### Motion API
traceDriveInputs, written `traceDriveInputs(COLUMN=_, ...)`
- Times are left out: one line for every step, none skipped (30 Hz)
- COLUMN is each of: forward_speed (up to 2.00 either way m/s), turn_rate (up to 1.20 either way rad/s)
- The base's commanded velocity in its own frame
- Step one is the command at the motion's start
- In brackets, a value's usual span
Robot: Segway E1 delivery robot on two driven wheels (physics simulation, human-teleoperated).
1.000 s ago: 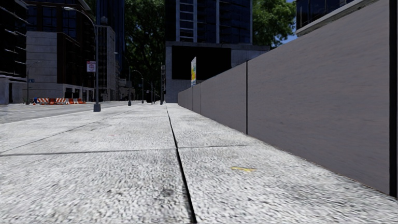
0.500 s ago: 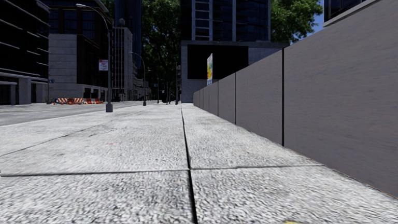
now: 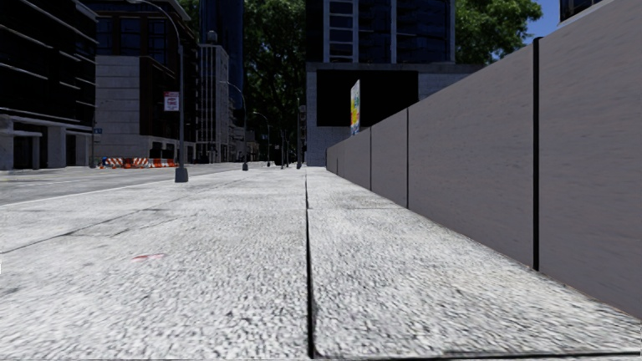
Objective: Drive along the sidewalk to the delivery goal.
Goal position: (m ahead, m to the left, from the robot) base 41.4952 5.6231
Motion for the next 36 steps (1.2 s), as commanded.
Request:
traceDriveInputs(forward_speed=2.0, turn_rate=0.06)
traceDriveInputs(forward_speed=2.0, turn_rate=0.0)
traceDriveInputs(forward_speed=2.0, turn_rate=0.0)
traceDriveInputs(forward_speed=2.0, turn_rate=0.0)
traceDriveInputs(forward_speed=2.0, turn_rate=0.0)
traceDriveInputs(forward_speed=2.0, turn_rate=0.0)
traceDriveInputs(forward_speed=2.0, turn_rate=0.0)
traceDriveInputs(forward_speed=2.0, turn_rate=0.0)
traceDriveInputs(forward_speed=2.0, turn_rate=0.0)
traceDriveInputs(forward_speed=2.0, turn_rate=0.0)
traceDriveInputs(forward_speed=2.0, turn_rate=0.0)
traceDriveInputs(forward_speed=2.0, turn_rate=0.0)
traceDriveInputs(forward_speed=2.0, turn_rate=0.0)
traceDriveInputs(forward_speed=2.0, turn_rate=0.0)
traceDriveInputs(forward_speed=2.0, turn_rate=0.0)
traceDriveInputs(forward_speed=2.0, turn_rate=0.0)
traceDriveInputs(forward_speed=2.0, turn_rate=0.0)
traceDriveInputs(forward_speed=2.0, turn_rate=0.0)
traceDriveInputs(forward_speed=2.0, turn_rate=0.0)
traceDriveInputs(forward_speed=2.0, turn_rate=0.0)
traceDriveInputs(forward_speed=2.0, turn_rate=0.0)
traceDriveInputs(forward_speed=2.0, turn_rate=0.0)
traceDriveInputs(forward_speed=2.0, turn_rate=0.0)
traceDriveInputs(forward_speed=2.0, turn_rate=0.0)
traceDriveInputs(forward_speed=2.0, turn_rate=0.0)
traceDriveInputs(forward_speed=2.0, turn_rate=0.0)
traceDriveInputs(forward_speed=2.0, turn_rate=0.0)
traceDriveInputs(forward_speed=2.0, turn_rate=0.0)
traceDriveInputs(forward_speed=2.0, turn_rate=0.0)
traceDriveInputs(forward_speed=2.0, turn_rate=0.0)
traceDriveInputs(forward_speed=2.0, turn_rate=0.0)
traceDriveInputs(forward_speed=2.0, turn_rate=0.0)
traceDriveInputs(forward_speed=2.0, turn_rate=0.0)
traceDriveInputs(forward_speed=2.0, turn_rate=0.0)
traceDriveInputs(forward_speed=2.0, turn_rate=0.0)
traceDriveInputs(forward_speed=2.0, turn_rate=0.0)
